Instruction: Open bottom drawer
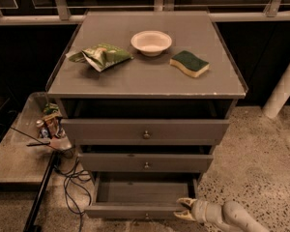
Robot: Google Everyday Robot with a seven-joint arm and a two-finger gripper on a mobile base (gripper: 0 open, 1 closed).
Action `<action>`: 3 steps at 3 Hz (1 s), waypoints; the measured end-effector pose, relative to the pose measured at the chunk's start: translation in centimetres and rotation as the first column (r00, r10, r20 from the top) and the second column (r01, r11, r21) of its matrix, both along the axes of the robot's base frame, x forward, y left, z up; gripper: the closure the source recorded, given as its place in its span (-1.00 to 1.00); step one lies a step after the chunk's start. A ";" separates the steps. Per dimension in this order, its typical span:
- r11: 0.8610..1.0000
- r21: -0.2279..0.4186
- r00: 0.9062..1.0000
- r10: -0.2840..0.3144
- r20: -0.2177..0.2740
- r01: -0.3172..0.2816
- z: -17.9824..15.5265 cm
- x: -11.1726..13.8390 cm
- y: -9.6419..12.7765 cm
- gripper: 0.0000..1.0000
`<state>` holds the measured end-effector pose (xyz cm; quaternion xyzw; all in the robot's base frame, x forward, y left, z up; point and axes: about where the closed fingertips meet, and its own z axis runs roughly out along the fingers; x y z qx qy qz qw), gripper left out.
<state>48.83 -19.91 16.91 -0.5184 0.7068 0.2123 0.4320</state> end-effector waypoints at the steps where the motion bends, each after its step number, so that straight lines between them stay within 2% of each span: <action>1: 1.000 0.000 1.000 0.000 0.000 0.000 0.2 0.0 0.0 1.00; 3: 1.000 -0.025 1.000 0.011 0.013 -0.010 0.3 -1.4 -0.4 1.00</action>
Offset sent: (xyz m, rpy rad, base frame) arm -0.1172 -0.0465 0.0007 -0.0412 -0.0077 0.0552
